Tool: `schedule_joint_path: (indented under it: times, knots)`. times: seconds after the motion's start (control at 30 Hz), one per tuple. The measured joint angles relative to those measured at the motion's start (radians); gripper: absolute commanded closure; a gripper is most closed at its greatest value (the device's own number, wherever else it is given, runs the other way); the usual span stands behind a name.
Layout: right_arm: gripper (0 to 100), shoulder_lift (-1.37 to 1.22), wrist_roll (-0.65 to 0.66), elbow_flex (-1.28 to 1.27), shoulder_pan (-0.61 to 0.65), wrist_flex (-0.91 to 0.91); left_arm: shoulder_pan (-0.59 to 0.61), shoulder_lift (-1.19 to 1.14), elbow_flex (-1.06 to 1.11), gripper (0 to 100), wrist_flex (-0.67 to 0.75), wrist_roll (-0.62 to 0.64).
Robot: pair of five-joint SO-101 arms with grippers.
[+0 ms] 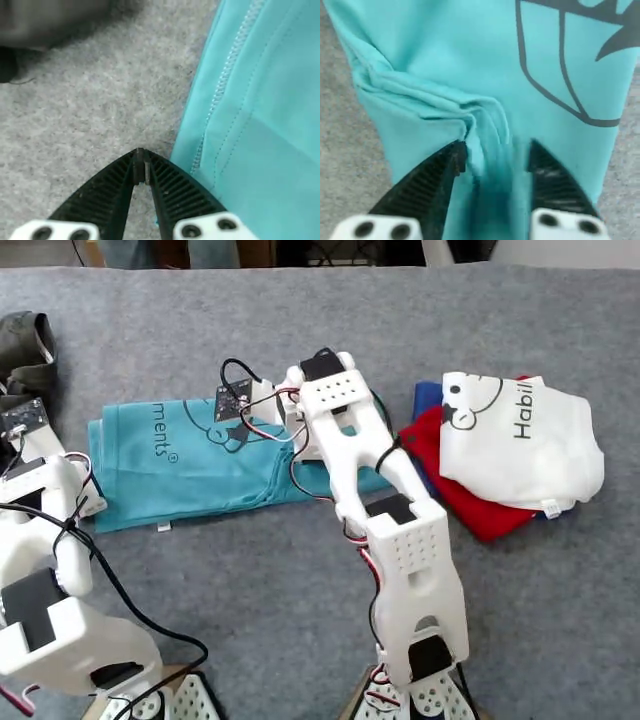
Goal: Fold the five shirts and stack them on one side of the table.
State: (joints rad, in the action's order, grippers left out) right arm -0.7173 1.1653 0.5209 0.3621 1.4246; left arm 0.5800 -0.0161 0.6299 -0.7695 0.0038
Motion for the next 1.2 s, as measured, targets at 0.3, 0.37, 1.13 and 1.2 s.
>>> schedule_joint_path:
  times: [0.3,0.37,1.13,1.2]
  knots:
    - [94.2,0.0,-0.123,0.203,-0.071,0.213,0.0,0.0,0.0,97,0.0,0.0]
    - [90.4,0.0,-0.127,0.219,-0.068,0.293,0.0,0.0,0.0,97,0.0,0.0]
    - [97.7,-0.158,-0.278,0.204,0.112,0.104,0.0,0.0,0.0,97,0.0,0.0]
    - [97.7,-0.14,-0.279,0.252,0.097,0.141,0.0,0.0,0.0,97,0.0,0.0]
